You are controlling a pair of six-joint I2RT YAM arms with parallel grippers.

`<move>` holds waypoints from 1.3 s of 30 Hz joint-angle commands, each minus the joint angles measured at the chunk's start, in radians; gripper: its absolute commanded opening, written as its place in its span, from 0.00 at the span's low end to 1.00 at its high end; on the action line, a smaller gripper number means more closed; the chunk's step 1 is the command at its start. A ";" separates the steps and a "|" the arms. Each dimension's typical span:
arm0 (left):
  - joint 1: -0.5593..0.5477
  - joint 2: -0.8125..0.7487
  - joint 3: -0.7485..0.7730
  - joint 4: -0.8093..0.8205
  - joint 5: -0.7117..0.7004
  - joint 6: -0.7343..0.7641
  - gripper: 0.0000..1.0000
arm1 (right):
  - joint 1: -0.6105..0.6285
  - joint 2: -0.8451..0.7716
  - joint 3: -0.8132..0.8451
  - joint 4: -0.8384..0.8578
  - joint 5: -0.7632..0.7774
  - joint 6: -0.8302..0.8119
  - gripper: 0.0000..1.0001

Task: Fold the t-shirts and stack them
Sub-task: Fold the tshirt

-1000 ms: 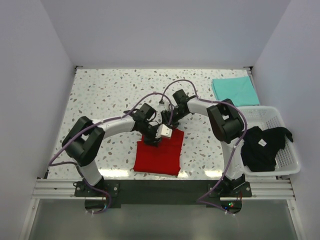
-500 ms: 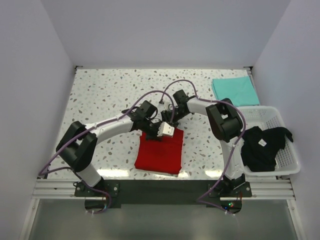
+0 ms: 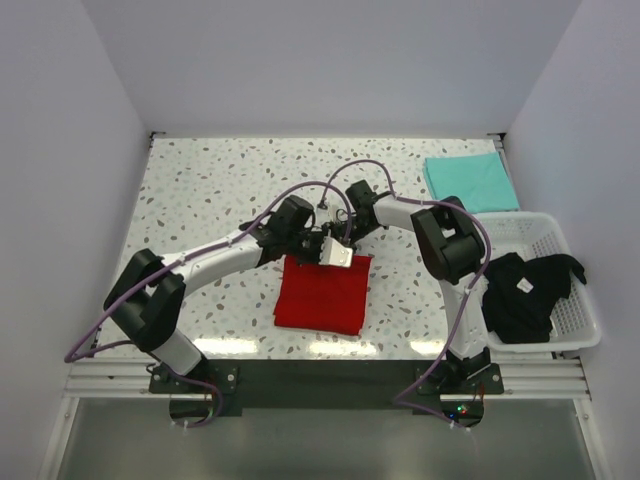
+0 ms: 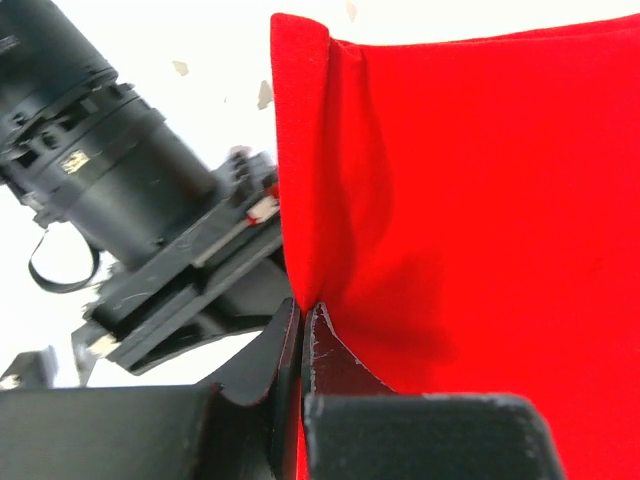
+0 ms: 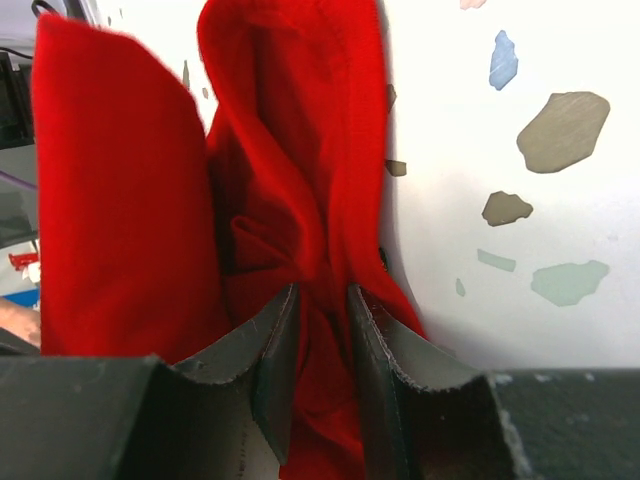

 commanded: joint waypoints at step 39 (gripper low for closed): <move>-0.032 -0.210 -0.272 0.319 -0.136 0.133 0.00 | -0.011 0.073 0.339 -0.395 0.232 -0.313 0.41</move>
